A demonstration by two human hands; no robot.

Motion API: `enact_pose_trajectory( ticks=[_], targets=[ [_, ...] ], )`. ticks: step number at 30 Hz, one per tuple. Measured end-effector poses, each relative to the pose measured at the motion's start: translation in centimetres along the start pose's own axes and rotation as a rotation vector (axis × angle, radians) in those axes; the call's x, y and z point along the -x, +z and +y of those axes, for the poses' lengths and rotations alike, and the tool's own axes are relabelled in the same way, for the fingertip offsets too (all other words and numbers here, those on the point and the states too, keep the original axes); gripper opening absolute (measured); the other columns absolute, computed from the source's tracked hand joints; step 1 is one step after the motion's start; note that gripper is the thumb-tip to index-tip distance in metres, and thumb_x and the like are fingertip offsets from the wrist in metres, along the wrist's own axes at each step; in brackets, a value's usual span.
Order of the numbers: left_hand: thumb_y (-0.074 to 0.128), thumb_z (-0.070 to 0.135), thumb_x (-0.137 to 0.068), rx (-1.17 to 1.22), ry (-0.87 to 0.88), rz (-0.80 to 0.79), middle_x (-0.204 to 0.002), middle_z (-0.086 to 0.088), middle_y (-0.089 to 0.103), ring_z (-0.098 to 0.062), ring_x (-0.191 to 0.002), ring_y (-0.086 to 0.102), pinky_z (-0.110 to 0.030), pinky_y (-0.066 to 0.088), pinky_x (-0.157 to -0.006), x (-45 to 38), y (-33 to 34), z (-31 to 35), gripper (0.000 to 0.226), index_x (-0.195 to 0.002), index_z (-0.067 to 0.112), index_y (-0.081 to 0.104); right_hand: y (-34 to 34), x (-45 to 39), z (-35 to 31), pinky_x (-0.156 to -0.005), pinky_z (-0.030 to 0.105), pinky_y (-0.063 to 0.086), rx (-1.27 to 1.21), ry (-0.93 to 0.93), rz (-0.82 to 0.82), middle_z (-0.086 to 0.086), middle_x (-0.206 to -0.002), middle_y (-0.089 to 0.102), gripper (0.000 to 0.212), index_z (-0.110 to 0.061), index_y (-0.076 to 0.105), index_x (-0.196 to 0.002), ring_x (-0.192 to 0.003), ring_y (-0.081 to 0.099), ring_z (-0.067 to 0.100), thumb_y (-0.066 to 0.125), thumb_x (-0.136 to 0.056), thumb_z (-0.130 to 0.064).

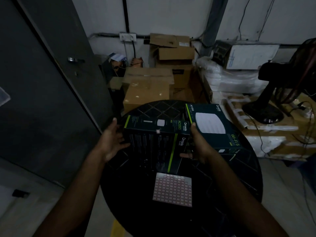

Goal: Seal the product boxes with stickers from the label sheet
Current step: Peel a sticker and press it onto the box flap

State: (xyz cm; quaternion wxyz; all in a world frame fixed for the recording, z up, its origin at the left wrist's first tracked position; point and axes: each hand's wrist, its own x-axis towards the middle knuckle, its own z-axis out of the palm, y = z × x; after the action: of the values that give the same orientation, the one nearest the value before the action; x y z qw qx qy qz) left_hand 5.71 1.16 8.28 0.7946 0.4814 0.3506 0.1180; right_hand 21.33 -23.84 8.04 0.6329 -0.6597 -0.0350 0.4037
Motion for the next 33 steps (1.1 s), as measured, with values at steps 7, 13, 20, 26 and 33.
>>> enact_pose_trajectory(
  ticks=[7, 13, 20, 26, 33],
  targets=[
    [0.030, 0.079, -0.088, -0.038, -0.087, -0.034, -0.129, -0.007, 0.052, -0.034, -0.120, 0.050, -0.067, 0.036, -0.104, -0.2, -2.1, -0.4, 0.077, -0.130, 0.018, 0.051, 0.9, 0.1, -0.5, -0.089, 0.053, 0.057, 0.001, 0.057, 0.029, 0.007, -0.120, 0.064, 0.056, -0.026, 0.060, -0.125, -0.110, 0.064, 0.032, 0.062, -0.085, -0.065],
    [0.063, 0.064, -0.083, -0.079, -0.092, 0.013, -0.124, -0.016, 0.067, -0.034, -0.109, 0.066, -0.048, 0.050, -0.097, -0.5, -3.4, -1.9, 0.072, -0.129, 0.008, 0.061, 1.4, 1.1, 1.0, -0.074, 0.037, 0.055, 0.075, -0.292, 0.043, 0.019, -0.092, 0.063, 0.016, -0.010, 0.059, -0.081, -0.083, 0.064, 0.028, 0.074, -0.081, -0.004],
    [0.088, 0.023, -0.065, -0.164, 0.071, 0.043, -0.121, -0.021, 0.065, -0.033, -0.098, 0.069, -0.045, 0.058, -0.079, 0.1, -3.9, -2.0, 0.067, -0.123, 0.010, 0.056, 2.3, 2.7, 1.3, -0.073, 0.026, 0.056, 0.148, -0.459, -0.028, 0.015, -0.102, 0.059, 0.026, -0.007, 0.057, -0.091, -0.097, 0.061, 0.026, 0.070, -0.078, 0.012],
    [0.072, -0.010, -0.078, -0.210, 0.259, -0.113, -0.126, 0.003, 0.056, -0.016, -0.109, 0.061, -0.031, 0.060, -0.070, 1.2, -4.3, -2.3, 0.080, -0.142, 0.027, 0.043, 3.3, 1.9, 2.2, -0.093, 0.043, 0.057, 0.299, -0.429, -0.015, 0.004, -0.142, 0.050, 0.075, -0.038, 0.052, -0.136, -0.121, 0.058, 0.025, 0.079, -0.073, -0.006],
    [0.072, 0.005, -0.076, -0.753, 0.519, -0.321, -0.144, -0.002, 0.040, -0.021, -0.132, 0.045, -0.035, 0.046, -0.106, 0.0, -2.5, -1.8, 0.072, -0.132, 0.046, 0.053, 2.9, 2.1, 3.5, -0.121, 0.034, 0.029, 0.659, -0.626, 0.151, -0.004, -0.161, 0.019, 0.090, -0.043, 0.041, -0.147, -0.150, 0.020, 0.008, 0.089, -0.071, -0.036]
  ],
)
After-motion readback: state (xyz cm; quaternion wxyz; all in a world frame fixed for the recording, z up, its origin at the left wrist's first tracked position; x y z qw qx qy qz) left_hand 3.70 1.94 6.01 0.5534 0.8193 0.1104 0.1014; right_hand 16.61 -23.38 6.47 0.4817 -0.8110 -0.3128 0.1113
